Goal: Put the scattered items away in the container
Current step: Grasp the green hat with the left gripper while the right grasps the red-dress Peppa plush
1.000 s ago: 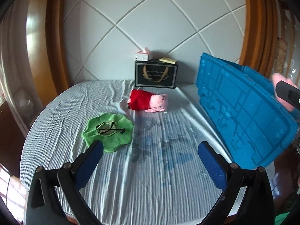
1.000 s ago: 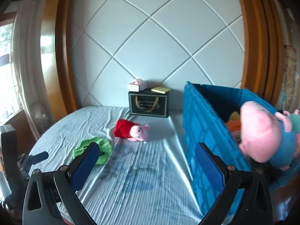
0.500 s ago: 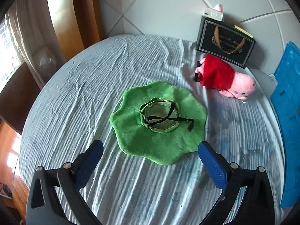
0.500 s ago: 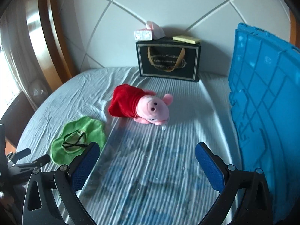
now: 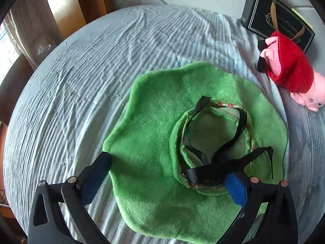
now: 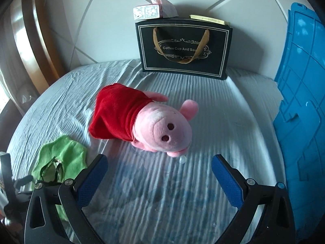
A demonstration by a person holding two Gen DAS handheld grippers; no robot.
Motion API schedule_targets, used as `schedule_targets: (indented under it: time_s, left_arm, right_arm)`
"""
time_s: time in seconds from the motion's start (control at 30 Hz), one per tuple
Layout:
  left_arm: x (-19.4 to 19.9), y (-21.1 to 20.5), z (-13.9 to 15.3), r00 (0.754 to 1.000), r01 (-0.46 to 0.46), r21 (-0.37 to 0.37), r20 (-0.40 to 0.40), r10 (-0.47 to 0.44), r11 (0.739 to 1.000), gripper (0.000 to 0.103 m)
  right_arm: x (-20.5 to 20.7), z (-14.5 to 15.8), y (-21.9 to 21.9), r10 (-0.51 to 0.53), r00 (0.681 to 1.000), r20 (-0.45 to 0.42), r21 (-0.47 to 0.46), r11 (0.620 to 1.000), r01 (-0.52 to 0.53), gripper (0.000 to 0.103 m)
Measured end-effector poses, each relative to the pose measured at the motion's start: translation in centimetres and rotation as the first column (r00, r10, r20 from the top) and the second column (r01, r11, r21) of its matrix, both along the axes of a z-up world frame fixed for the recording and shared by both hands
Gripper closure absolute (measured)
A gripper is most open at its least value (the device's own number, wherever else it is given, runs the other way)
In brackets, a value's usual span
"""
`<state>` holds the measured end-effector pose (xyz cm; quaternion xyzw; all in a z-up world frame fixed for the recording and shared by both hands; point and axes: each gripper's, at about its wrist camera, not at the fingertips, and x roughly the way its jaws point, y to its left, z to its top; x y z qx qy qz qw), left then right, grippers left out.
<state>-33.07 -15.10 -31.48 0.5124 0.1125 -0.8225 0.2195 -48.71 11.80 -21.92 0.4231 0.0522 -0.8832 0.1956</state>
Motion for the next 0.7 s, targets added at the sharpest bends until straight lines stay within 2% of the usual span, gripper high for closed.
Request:
schedule_targets:
  time_s: [0.03, 0.1, 0.13, 0.2, 0.27, 0.43, 0.47, 0.5, 0.53, 0.63, 0.7]
  left_arm:
    - [-0.1, 0.4, 0.2, 1.0, 0.024, -0.01, -0.015, -0.024, 1.0, 0.012]
    - [-0.3, 1.7, 0.9, 0.997, 0.074, -0.018, -0.037, -0.074, 0.997, 0.049]
    - [-0.7, 2.5, 1.0, 0.995, 0.098, -0.041, -0.033, -0.099, 0.994, 0.054]
    - [-1.2, 3.1, 1.2, 0.992, 0.118, -0.062, -0.028, -0.12, 0.991, 0.057]
    - [-1.7, 2.8, 1.3, 0.993, 0.109, -0.039, -0.041, -0.11, 0.993, 0.057]
    - [-3.6, 1.9, 1.3, 0.989, 0.137, -0.05, -0.052, -0.139, 0.989, 0.07]
    - [-4.0, 1.7, 1.3, 0.987, 0.147, -0.057, -0.055, -0.15, 0.988, 0.074]
    - [-4.3, 1.6, 1.3, 0.985, 0.158, -0.06, -0.066, -0.162, 0.986, 0.093]
    - [-4.6, 1.6, 1.5, 0.981, 0.175, -0.043, -0.078, -0.177, 0.984, 0.102]
    - [-5.5, 1.9, 1.7, 0.975, 0.201, -0.028, -0.087, -0.203, 0.979, 0.103]
    - [-5.6, 2.2, 2.2, 0.972, 0.216, -0.023, -0.093, -0.217, 0.976, 0.103]
  right_arm:
    - [-0.6, -0.3, -0.1, -0.005, 1.0, -0.002, 0.004, 1.0, 0.005, 0.0]
    - [-1.7, -0.9, -0.4, -0.02, 1.0, 0.005, 0.0, 1.0, 0.02, 0.0]
    - [-2.1, -1.1, -0.4, -0.027, 1.0, 0.013, -0.011, 1.0, 0.027, 0.0]
    - [-3.1, -1.7, -0.5, -0.04, 0.999, 0.032, -0.033, 0.999, 0.041, 0.0]
    - [-3.8, -2.2, -0.7, -0.048, 0.998, 0.04, -0.044, 0.998, 0.049, 0.0]
    - [-5.8, -4.3, -1.4, -0.054, 0.994, 0.097, -0.05, 0.997, 0.059, 0.0]
    - [-6.1, -4.9, -1.6, -0.051, 0.992, 0.115, -0.045, 0.997, 0.057, 0.004]
    - [-6.1, -5.2, -1.7, -0.051, 0.992, 0.118, -0.045, 0.997, 0.056, 0.01]
    - [-6.0, -5.3, -1.8, -0.046, 0.992, 0.115, -0.049, 0.997, 0.052, 0.018]
    - [-5.3, -4.5, -2.4, -0.049, 0.997, 0.06, -0.01, 0.999, 0.05, 0.031]
    - [-5.0, -3.7, -2.5, -0.044, 0.998, 0.036, -0.001, 0.999, 0.044, 0.034]
